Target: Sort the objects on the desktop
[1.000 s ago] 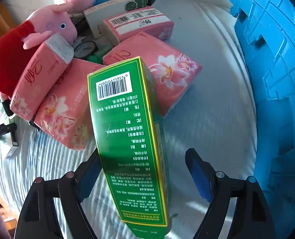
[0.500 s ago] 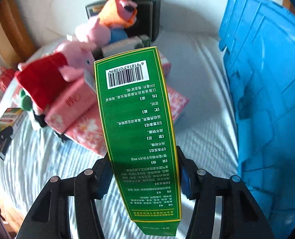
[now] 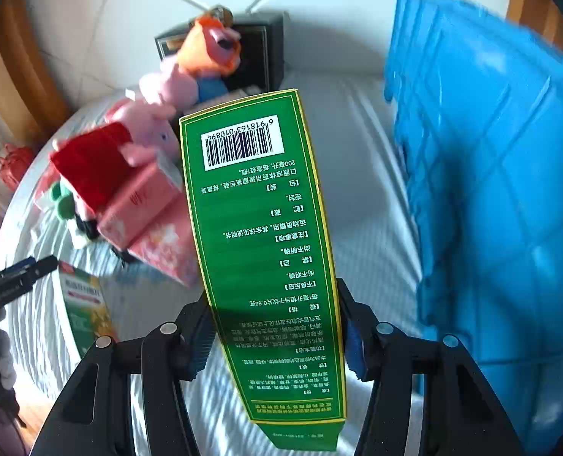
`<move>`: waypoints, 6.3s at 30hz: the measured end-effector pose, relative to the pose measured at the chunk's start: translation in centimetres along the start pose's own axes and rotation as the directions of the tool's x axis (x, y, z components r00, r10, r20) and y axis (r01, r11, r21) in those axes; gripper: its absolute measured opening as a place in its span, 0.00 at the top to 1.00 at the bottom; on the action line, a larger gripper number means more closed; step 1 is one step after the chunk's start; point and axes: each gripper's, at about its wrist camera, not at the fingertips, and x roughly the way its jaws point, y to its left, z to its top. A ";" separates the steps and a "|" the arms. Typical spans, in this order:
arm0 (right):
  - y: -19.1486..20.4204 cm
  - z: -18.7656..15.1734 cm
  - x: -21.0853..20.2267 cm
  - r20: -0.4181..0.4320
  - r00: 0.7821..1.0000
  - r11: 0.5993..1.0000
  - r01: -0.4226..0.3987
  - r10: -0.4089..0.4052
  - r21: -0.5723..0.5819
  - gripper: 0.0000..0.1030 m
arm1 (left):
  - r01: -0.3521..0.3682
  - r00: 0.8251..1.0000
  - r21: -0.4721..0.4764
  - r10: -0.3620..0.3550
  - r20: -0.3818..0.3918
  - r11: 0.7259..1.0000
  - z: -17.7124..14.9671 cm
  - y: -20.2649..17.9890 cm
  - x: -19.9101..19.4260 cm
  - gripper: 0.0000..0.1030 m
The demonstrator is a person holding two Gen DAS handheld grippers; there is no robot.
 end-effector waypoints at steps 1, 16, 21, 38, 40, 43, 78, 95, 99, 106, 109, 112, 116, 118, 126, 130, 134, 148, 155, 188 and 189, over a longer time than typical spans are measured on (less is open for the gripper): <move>-0.2 -0.4 0.6 -0.015 1.000 1.000 -0.001 0.001 0.009 0.46 | 0.000 1.000 -0.005 0.000 -0.029 1.000 -0.7 0.0 0.6 0.29; -0.2 -1.7 0.2 0.088 0.996 0.999 0.031 -0.033 0.026 0.46 | 0.062 0.992 0.142 -0.077 0.097 0.988 -4.3 -4.8 -4.6 0.82; -0.2 -0.4 -5.2 0.233 0.972 1.000 0.011 -0.015 0.018 0.46 | 0.034 0.951 0.255 -0.110 0.291 0.966 -2.3 -8.3 -11.3 0.82; -14.3 4.2 -26.0 0.550 0.811 0.974 0.101 -0.198 0.202 0.46 | 0.159 0.807 0.592 -0.449 0.383 0.790 3.3 -30.0 -23.4 0.82; -17.4 4.4 -26.6 0.525 0.814 0.961 0.136 -0.247 0.242 0.46 | 0.185 0.792 0.622 -0.490 0.364 0.761 3.6 -33.0 -24.7 0.82; -22.1 4.7 -26.4 0.478 0.820 0.937 0.191 -0.315 0.292 0.46 | 0.208 0.780 0.659 -0.530 0.334 0.723 3.7 -38.1 -26.0 0.82; -42.1 3.6 -5.3 -0.078 0.963 0.868 0.266 -0.258 0.418 0.11 | 0.158 0.986 0.757 -0.138 -0.090 0.634 -2.2 -60.7 -9.0 0.60; -38.3 4.3 -4.9 -0.012 0.967 0.920 0.245 -0.254 0.305 0.00 | 0.228 0.961 0.731 -0.271 -0.062 0.643 -0.1 -59.7 -11.2 0.37; -37.6 4.5 -6.4 0.047 0.965 0.922 0.234 -0.260 0.309 0.00 | 0.247 0.942 0.712 -0.335 -0.018 0.657 0.6 -58.8 -12.8 0.37; -35.0 6.1 -10.1 0.092 0.949 0.937 0.278 -0.302 0.212 0.00 | 0.280 0.926 0.700 -0.377 -0.016 0.657 1.8 -56.7 -16.0 0.37; -33.5 6.4 -13.2 0.152 0.933 0.935 0.295 -0.327 0.198 0.00 | 0.228 0.895 0.735 -0.434 0.100 0.639 2.0 -54.4 -20.0 0.36; -31.3 6.1 -16.9 0.237 0.911 0.935 0.295 -0.337 0.195 0.00 | 0.155 0.841 0.742 -0.481 0.247 0.652 2.1 -50.7 -23.8 0.31; -27.7 5.2 -20.5 0.337 0.890 0.948 0.256 -0.307 0.188 0.00 | 0.127 0.790 0.701 -0.499 0.356 0.702 2.6 -44.4 -26.1 0.06; -25.6 4.5 -21.8 0.389 0.885 0.965 0.206 -0.255 0.163 0.00 | 0.153 0.767 0.676 -0.518 0.379 0.721 2.6 -40.7 -26.1 0.00; -16.7 2.7 -23.7 0.519 0.833 0.977 0.113 -0.191 0.179 0.00 | 0.111 0.784 0.596 -0.438 0.439 0.795 3.1 -26.7 -21.9 0.00; -11.3 2.7 -22.8 0.558 0.813 0.981 0.078 -0.165 0.176 0.00 | 0.109 0.804 0.570 -0.409 0.431 0.815 3.5 -19.8 -19.3 0.00; -5.0 3.3 -20.7 0.567 0.815 0.991 0.064 -0.118 0.114 0.00 | 0.118 0.840 0.505 -0.358 0.409 0.855 4.6 -13.8 -16.4 0.00; 1.3 2.3 -3.0 0.307 0.950 0.978 -0.012 -0.054 0.209 0.00 | 0.156 0.954 0.301 -0.223 0.203 0.941 4.1 -0.9 -3.7 0.00; -0.3 0.1 2.7 0.181 0.980 0.961 0.028 -0.080 0.274 0.00 | 0.232 0.957 0.401 -0.282 0.070 0.886 0.8 -6.5 0.4 0.00; -8.8 10.4 14.5 0.181 0.968 0.904 0.082 -0.172 0.419 0.13 | 0.141 0.984 0.444 -0.074 -0.165 0.885 2.4 -18.2 13.5 0.00; -9.2 10.7 15.1 0.161 0.969 0.894 0.099 -0.187 0.438 0.25 | 0.149 0.982 0.430 -0.082 -0.170 0.891 2.6 -17.9 13.4 0.01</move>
